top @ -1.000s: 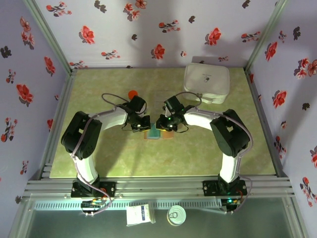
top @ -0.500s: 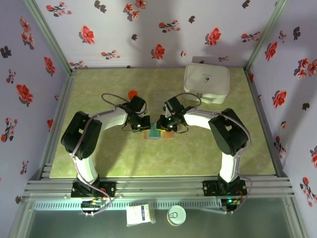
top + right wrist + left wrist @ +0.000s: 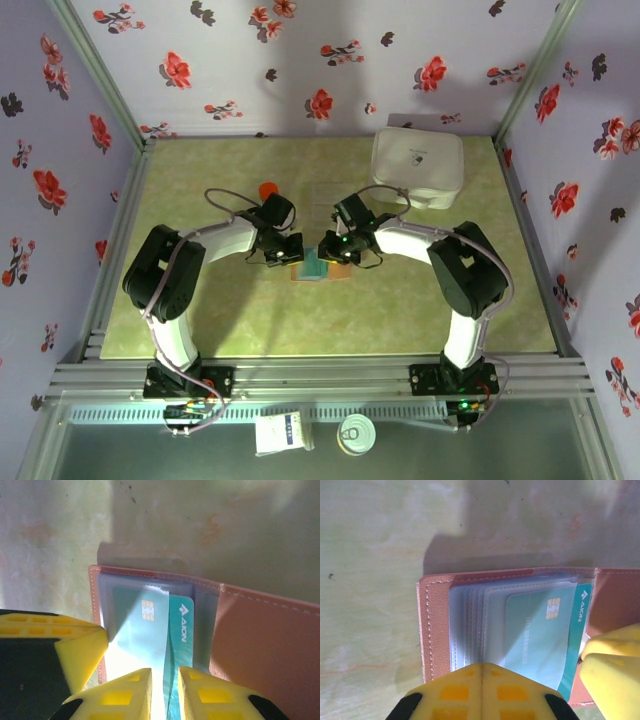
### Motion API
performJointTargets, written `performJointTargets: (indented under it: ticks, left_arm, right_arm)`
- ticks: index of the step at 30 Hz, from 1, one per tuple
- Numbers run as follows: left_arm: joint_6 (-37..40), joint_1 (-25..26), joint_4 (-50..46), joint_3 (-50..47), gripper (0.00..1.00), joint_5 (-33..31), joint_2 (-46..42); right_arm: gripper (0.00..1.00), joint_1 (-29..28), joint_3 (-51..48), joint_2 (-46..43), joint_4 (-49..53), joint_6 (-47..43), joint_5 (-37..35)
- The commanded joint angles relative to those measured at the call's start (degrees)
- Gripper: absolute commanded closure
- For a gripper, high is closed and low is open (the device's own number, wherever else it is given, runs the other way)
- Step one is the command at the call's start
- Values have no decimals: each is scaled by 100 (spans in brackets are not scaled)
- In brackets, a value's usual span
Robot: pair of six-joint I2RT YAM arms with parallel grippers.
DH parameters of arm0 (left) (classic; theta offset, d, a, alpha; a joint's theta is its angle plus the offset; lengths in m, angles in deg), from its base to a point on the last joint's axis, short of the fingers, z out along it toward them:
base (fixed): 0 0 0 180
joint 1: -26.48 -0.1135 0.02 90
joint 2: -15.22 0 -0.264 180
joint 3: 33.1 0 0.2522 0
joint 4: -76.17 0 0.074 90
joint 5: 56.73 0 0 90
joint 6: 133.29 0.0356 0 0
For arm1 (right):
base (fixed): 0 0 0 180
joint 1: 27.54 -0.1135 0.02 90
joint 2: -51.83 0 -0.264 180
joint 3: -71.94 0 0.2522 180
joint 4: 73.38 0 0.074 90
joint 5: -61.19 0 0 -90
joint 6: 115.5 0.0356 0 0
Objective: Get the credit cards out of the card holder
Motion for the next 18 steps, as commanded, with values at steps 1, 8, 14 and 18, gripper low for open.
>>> performJointTargets:
  ticks: [1,8,14,18]
  left_arm:
    - [98,1,-268,-40,99,-131,-220]
    - [80,94,-331,200,99,-89,-207]
    - [100,141,-262,213,100,-53,26]
    - [123,129,-239,195,100,-49,115]
  right_arm:
    - [77,61,-118,-323,132,-100,-92]
    - [76,170,-314,-395,-93,-68,114]
    - [76,210,-420,-280,-355,-13,258]
    - [76,237,-462,-147,-487,20,327]
